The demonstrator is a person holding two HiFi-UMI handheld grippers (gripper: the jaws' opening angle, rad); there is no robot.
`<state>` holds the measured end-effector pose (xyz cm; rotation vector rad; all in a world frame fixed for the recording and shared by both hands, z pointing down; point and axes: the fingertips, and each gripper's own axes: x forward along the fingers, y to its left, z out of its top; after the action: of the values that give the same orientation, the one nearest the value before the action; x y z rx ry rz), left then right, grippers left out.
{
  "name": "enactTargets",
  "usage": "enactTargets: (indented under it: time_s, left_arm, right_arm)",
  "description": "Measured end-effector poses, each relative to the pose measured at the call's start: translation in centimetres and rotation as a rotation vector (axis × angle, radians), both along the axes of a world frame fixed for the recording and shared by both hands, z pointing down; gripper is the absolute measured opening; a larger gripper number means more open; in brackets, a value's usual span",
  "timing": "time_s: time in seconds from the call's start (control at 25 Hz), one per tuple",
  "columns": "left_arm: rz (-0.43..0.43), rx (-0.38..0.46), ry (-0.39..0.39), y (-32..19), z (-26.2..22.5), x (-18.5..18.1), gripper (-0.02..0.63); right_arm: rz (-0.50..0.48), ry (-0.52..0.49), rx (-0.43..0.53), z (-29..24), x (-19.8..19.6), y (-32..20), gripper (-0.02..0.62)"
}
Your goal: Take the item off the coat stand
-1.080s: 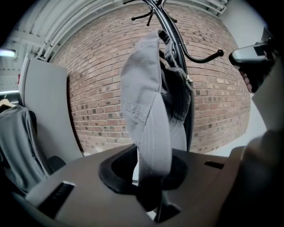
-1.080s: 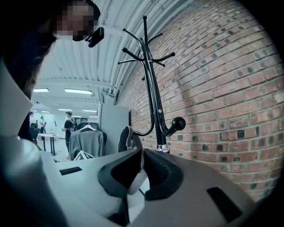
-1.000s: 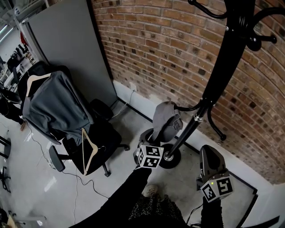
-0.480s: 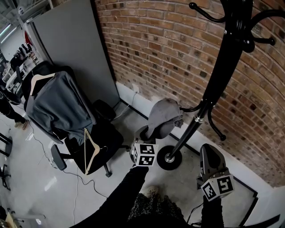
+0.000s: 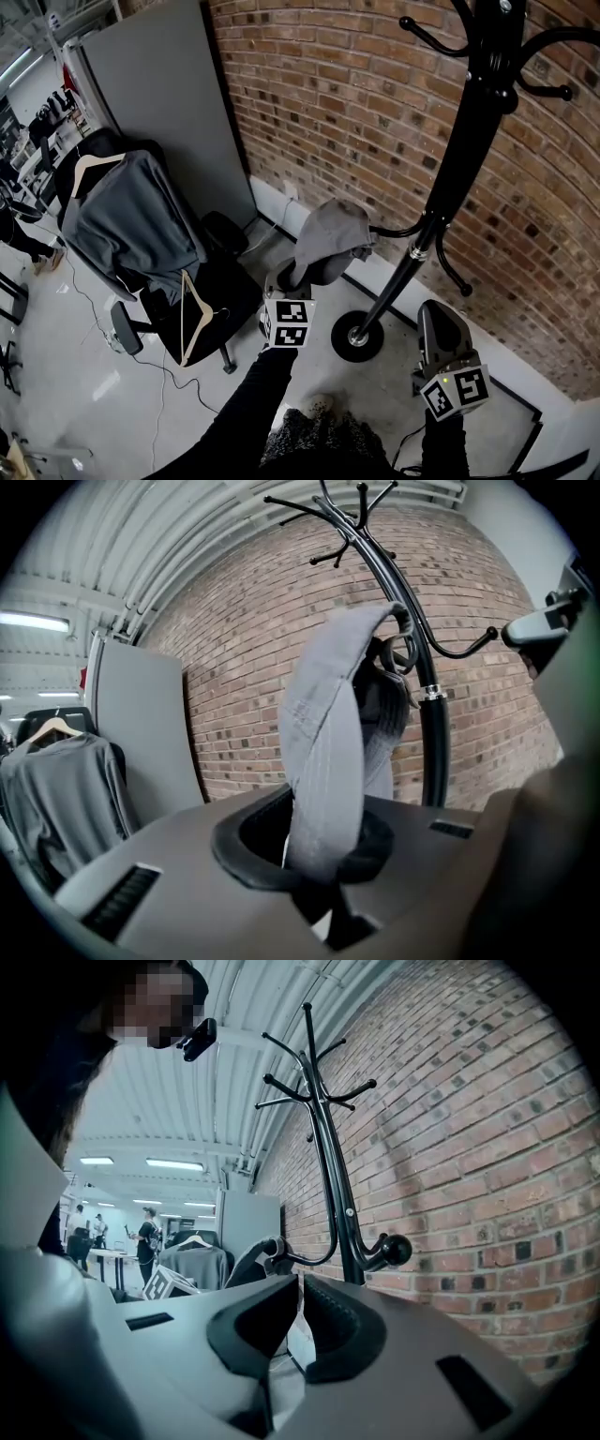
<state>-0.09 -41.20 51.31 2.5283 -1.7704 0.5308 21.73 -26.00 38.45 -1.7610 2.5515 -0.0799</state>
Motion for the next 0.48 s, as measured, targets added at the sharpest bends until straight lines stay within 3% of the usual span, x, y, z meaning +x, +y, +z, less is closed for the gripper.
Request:
enactTargets:
  time_s: [0.48]
  left_arm:
    - [-0.089,0.000,-0.025,0.6,-1.2,-4.2,0.048]
  right_arm:
    - [-0.017,-0.003,0.024,-1.1,0.1,1.2,0.009]
